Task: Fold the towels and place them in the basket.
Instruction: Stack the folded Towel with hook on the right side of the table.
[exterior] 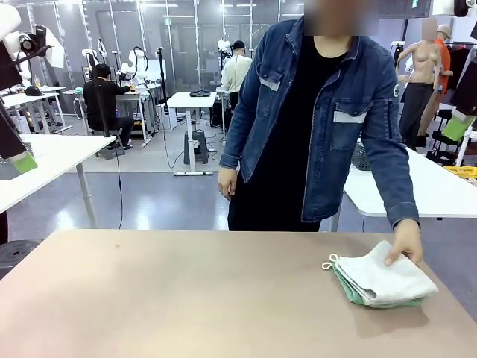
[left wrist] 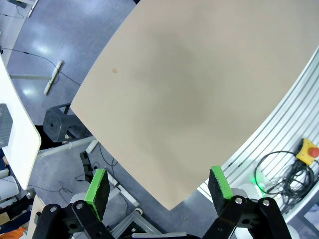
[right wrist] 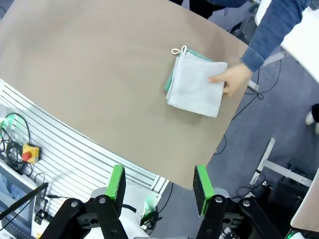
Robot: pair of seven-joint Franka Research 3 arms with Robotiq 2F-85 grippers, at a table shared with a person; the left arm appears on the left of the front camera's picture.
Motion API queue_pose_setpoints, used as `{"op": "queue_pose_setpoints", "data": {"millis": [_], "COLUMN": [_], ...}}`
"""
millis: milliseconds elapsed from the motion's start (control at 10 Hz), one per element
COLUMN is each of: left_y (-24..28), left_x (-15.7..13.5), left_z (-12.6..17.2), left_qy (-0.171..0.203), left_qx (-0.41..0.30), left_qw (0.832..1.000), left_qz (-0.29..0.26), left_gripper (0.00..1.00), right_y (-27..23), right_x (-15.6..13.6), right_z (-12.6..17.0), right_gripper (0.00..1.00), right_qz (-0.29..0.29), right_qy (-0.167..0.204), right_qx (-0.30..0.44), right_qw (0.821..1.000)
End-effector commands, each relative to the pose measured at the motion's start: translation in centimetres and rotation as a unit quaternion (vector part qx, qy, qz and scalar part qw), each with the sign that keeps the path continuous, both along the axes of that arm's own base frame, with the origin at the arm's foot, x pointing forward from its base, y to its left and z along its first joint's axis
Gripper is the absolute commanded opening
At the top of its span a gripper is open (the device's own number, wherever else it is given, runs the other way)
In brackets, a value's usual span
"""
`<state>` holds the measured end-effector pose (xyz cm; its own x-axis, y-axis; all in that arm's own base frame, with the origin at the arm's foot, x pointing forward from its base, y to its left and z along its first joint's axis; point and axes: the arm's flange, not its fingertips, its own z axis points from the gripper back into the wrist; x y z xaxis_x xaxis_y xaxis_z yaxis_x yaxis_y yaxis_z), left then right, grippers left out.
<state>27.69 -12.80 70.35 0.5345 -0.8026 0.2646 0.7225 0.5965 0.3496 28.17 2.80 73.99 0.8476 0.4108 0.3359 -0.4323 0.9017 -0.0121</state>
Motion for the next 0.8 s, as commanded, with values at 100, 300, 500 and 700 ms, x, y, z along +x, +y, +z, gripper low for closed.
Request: {"op": "queue_pose_setpoints", "data": {"millis": [100,300,500,700], "left_y": [0.0,0.0,0.0,0.0], "left_x": [0.0,0.0,0.0,0.0], "left_z": [0.1,0.1,0.1,0.1], "left_qy": [-0.009,-0.009,-0.009,-0.009], "left_qx": [0.007,0.007,0.007,0.007], "left_qw": [1.0,1.0,1.0,1.0], "left_qz": [0.008,0.008,0.008,0.008], "left_gripper": [1.0,1.0,1.0,1.0], "right_y": [-2.0,-7.0,-9.6,-10.0], "right_x": [0.3,-0.2,-1.1,-1.8], "right_z": [-1.0,-3.2,-4.0,-3.9], "right_gripper": [0.69,0.69,0.69,0.69], "right_qz": [-0.009,-0.066,-0.099,-0.119], "right_qy": [0.021,0.057,0.06,0.048], "right_qx": [0.013,-0.001,0.017,0.015], "right_qw": [1.0,0.996,0.993,0.992]}}
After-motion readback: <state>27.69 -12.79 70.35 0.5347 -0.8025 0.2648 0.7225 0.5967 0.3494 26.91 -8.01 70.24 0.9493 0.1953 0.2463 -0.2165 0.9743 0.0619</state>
